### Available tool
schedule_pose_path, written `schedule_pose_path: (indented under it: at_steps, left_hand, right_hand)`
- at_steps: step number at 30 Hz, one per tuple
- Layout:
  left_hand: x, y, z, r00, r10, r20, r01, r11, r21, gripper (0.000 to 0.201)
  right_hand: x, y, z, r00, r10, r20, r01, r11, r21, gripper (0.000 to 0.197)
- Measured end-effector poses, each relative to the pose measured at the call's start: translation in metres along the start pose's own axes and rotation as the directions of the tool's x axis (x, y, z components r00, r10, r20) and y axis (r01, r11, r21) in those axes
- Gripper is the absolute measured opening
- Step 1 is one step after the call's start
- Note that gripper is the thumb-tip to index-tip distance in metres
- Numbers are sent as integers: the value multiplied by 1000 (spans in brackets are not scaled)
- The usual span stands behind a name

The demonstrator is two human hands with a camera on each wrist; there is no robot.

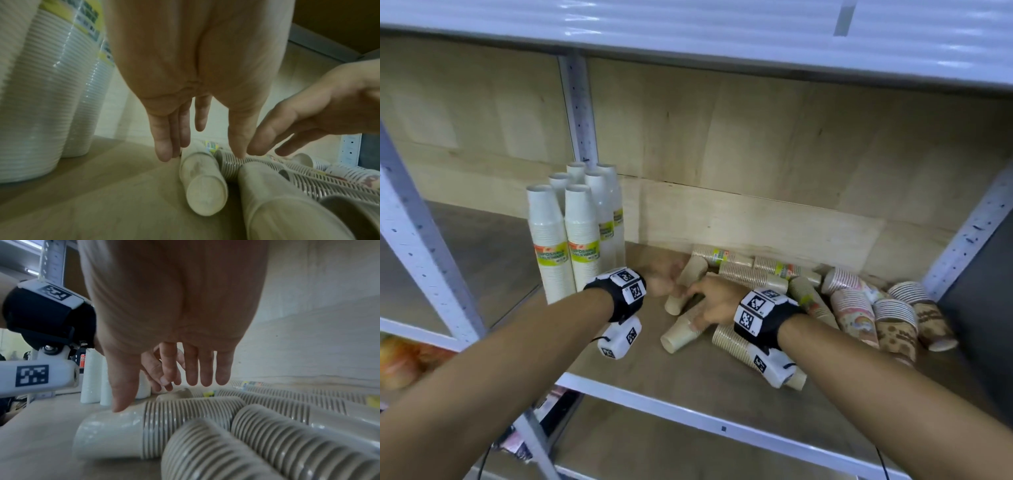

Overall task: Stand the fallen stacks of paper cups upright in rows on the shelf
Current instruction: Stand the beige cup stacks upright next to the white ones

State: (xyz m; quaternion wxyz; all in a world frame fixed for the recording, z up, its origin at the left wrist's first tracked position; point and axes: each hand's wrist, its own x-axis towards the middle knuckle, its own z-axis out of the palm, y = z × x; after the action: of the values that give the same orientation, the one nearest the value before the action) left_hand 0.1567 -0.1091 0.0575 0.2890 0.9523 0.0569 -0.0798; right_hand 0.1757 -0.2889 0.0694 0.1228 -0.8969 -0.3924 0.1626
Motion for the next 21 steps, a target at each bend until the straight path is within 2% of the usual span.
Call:
schedule_pose_path:
  at_steps: [7, 15, 21]
  left_hand:
    - [8, -18, 17, 997, -67, 27, 67, 998, 0, 82]
    - [17, -30, 26, 999, -49, -4, 49, 999, -1, 79]
    - [19, -47, 19, 998, -52, -28, 51, 999, -13, 66]
  right_hand:
    - [6, -1, 21, 1000, -21, -4, 21, 988, -154, 69]
    - [14, -2, 30, 999, -25, -25, 16, 958, -285, 68]
    - [22, -10, 39, 1000, -24, 10, 26, 944, -327, 68]
